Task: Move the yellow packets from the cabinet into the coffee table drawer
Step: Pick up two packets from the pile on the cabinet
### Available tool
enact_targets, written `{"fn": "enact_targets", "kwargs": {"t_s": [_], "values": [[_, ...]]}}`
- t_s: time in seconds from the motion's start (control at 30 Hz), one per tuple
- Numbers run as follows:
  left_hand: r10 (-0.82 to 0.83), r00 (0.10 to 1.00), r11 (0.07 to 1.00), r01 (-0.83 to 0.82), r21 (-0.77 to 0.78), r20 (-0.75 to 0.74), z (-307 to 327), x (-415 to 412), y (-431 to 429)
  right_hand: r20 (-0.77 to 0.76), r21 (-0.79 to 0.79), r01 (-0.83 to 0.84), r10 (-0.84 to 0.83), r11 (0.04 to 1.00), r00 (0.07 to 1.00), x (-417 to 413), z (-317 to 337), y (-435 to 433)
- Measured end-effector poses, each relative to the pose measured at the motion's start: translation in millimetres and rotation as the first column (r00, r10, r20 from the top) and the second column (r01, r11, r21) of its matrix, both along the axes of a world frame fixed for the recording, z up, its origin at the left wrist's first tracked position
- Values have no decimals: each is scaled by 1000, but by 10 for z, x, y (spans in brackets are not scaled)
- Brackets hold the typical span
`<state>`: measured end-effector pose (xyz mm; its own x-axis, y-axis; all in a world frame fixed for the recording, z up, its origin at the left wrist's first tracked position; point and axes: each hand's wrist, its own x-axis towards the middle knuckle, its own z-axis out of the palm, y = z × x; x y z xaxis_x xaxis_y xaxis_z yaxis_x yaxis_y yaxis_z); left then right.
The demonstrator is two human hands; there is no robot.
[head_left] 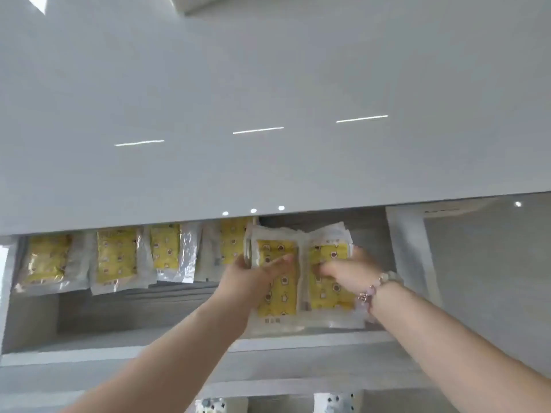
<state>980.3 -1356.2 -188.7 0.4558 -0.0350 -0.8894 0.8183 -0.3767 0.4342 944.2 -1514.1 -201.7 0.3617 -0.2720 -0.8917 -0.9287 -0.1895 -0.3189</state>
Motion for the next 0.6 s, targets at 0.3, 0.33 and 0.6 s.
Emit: {"fn": "enact_targets", "kwargs": {"t_s": [0.3, 0.33, 0.6], "values": [[-100, 966, 995, 101, 6, 240, -855, 106, 529, 185, -163, -166, 196, 972, 963, 247, -981, 8], [-113, 963, 993, 117, -1, 244, -910, 102, 543, 191, -176, -167, 201, 970, 961, 244, -1046, 20], [-81, 893, 984, 141, -104, 443, -877, 177, 482, 320, -355, -156, 276, 922, 906, 323, -1203, 44]]}}
